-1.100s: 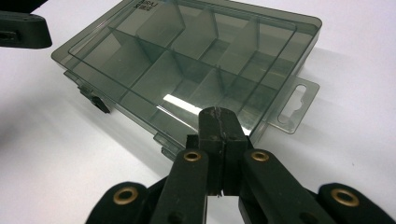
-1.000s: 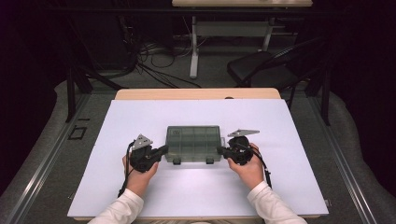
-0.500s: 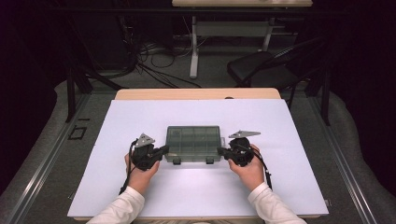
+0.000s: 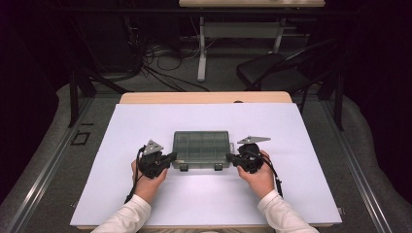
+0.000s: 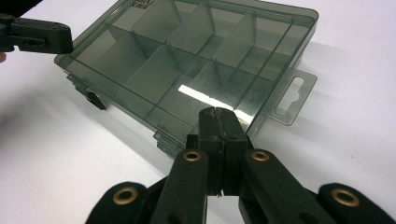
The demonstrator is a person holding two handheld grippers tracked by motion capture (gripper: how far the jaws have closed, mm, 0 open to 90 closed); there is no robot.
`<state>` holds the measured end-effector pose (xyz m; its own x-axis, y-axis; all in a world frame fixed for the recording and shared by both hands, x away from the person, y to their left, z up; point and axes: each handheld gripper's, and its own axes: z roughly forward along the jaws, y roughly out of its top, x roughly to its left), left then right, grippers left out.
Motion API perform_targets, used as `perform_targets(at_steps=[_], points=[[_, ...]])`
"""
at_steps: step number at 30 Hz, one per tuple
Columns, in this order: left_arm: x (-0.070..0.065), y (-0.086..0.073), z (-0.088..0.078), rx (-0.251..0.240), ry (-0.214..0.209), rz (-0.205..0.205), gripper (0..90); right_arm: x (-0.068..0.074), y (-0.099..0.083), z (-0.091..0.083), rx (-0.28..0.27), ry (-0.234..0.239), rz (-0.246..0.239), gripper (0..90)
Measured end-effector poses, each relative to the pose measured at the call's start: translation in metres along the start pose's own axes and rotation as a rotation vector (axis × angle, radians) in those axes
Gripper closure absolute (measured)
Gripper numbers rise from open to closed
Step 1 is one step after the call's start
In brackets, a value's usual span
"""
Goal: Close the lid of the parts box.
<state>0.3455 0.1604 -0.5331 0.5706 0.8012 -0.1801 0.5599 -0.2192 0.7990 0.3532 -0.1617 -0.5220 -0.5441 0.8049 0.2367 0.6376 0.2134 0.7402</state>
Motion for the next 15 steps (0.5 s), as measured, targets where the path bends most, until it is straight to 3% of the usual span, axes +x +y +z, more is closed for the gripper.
perform_targets(at_steps=[5,12,15], points=[[0.0016,-0.0001,-0.0014,-0.001,-0.006,-0.004,85.9,0.0022,0.0006,-0.0004,-0.010,0.001,-0.015,82.6],[0.0035,0.0005,-0.0046,-0.007,-0.026,-0.011,71.0,0.0028,0.0041,-0.0049,-0.077,-0.022,-0.039,61.1],[0.0026,0.0013,-0.0052,-0.014,-0.023,0.029,63.3,0.0027,0.0064,-0.0054,-0.090,-0.023,-0.047,51.3]])
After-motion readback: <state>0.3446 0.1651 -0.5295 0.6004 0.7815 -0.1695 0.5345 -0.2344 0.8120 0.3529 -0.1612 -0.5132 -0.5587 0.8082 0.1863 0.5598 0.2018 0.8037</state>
